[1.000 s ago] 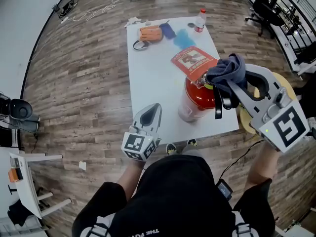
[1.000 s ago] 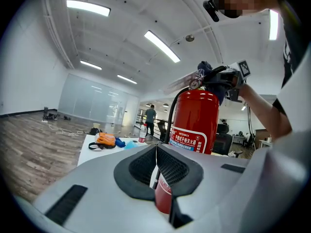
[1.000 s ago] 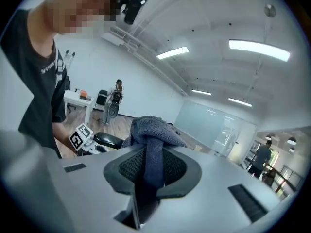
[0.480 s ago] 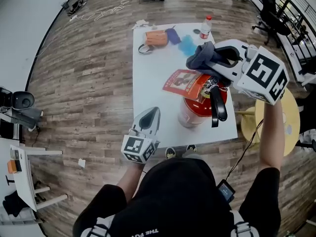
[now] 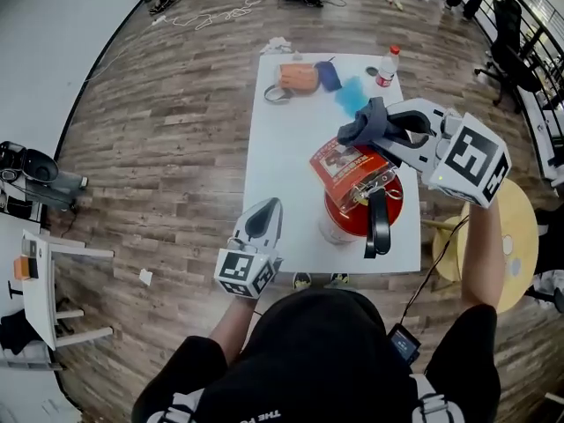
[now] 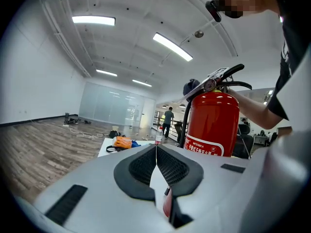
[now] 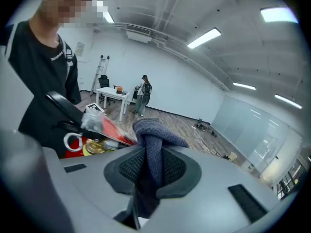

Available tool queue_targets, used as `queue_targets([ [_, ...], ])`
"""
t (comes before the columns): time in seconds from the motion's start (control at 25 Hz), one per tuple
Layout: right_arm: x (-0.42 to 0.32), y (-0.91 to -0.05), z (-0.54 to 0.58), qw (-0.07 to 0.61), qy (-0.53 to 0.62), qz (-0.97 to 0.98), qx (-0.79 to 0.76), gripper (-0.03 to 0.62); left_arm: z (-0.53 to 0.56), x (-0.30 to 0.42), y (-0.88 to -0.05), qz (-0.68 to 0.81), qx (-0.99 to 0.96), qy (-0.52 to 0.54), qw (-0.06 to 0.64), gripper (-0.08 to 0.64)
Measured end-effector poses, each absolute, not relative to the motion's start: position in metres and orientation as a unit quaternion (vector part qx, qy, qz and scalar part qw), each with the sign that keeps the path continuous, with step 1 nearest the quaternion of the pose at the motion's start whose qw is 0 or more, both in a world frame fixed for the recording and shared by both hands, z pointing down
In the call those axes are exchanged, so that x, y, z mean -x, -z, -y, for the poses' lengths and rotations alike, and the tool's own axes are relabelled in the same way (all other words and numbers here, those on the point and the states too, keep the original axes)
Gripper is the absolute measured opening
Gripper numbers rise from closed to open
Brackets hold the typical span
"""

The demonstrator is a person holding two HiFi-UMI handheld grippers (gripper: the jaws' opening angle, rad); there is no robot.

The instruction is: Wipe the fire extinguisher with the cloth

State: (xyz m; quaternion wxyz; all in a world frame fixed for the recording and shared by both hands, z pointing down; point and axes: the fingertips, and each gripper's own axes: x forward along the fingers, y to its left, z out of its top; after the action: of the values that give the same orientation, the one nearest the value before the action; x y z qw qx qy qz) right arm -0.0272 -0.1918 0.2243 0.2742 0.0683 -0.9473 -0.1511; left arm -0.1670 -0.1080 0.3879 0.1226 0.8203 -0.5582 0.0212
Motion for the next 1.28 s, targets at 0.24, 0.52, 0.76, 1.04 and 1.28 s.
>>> queue_targets([
  [0.24,0.024,-0.216,0.174,0.256,0.163,0.951,-0.057,0.067,0.12,0.158,-0.388,0.565,-0.816,-0.027,0.117,0.023],
  [0.52,0.026,-0.258,0.22,0.244,0.091,0.965,-0.037,0.067,0.121,0.152,-0.383,0.573,-0.812,-0.026,0.108,0.023],
  [0.76,0.0,-0.341,0.215,0.292,0.032,0.956,-0.022,0.067,0.122,0.146,-0.384,0.57,-0.814,-0.029,0.111,0.023],
  [1.04,-0.049,-0.397,0.153,0.306,-0.007,0.952,-0.024,0.067,0.128,0.133,-0.391,0.543,-0.83,-0.039,0.118,0.023],
  [1.28,-0.067,-0.414,0.1,0.273,-0.066,0.958,-0.051,0.067,0.127,0.116,-0.403,0.509,-0.85,-0.048,0.127,0.023],
])
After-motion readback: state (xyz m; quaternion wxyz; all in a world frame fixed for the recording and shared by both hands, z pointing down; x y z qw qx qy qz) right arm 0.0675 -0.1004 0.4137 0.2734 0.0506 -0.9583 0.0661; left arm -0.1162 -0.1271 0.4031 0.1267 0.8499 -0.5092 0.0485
